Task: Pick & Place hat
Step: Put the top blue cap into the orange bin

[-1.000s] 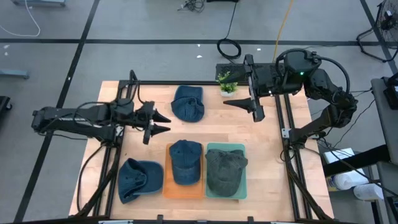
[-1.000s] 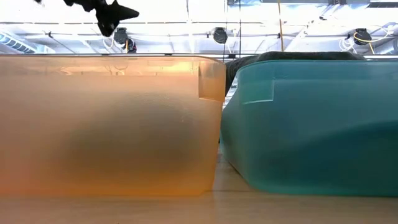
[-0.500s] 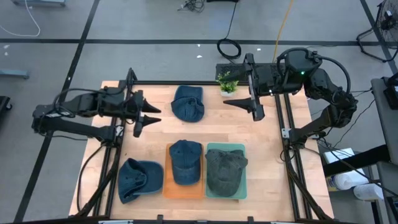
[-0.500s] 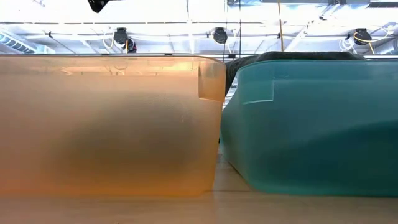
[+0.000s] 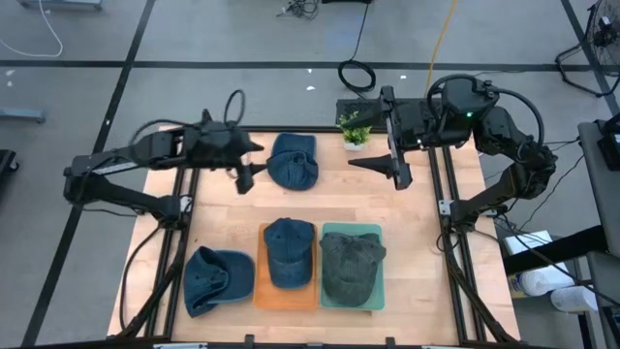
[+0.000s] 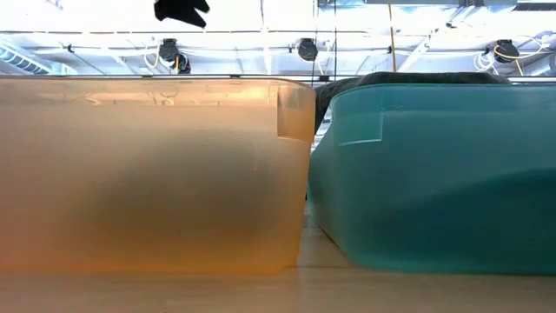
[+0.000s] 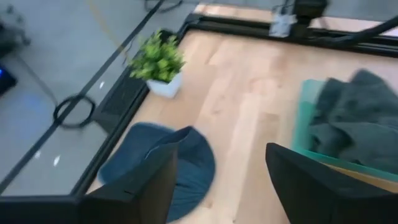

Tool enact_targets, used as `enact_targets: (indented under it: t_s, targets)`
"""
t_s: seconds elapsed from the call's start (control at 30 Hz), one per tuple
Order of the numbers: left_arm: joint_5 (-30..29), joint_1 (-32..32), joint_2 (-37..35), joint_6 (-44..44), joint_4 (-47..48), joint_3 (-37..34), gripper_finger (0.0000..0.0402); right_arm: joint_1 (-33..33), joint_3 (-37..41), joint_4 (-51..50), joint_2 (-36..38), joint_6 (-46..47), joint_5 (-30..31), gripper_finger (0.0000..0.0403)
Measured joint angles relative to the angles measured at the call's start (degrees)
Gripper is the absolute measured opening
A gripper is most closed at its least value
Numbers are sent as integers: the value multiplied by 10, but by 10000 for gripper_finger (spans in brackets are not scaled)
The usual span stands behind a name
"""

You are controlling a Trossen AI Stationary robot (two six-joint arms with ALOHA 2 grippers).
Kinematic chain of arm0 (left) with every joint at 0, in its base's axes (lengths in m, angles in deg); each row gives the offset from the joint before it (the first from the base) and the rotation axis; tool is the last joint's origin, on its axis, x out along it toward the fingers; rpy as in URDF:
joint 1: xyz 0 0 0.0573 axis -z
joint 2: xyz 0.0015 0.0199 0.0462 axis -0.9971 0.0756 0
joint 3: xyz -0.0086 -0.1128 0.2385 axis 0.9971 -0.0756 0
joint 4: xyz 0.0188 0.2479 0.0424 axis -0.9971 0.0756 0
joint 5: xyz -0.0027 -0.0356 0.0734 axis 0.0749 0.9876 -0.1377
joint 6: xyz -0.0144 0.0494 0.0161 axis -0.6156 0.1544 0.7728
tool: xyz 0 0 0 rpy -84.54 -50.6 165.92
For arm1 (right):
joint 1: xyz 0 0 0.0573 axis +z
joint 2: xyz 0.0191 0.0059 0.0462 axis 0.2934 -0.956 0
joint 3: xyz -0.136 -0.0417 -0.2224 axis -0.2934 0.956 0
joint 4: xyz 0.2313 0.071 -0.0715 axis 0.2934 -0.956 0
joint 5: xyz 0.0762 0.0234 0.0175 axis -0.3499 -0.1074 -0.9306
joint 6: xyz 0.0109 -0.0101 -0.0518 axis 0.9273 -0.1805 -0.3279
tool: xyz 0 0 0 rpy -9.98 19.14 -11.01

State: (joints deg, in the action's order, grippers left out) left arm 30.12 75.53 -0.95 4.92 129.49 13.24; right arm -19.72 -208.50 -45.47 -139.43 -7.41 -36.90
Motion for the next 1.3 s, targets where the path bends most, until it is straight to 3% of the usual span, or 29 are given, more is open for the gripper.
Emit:
enact_targets:
  t_s: [0.43,0.7,1.3]
  targets:
    - [-19,-76,165,-24,-48,37,336,0,0,-39,0,20,0,328]
    - [-61,-77,261,-16,-48,37,320,0,0,-52,0,-21,0,329]
    - [-31,-83,417,176,80,37,299,0,0,-79,0,-57,0,331]
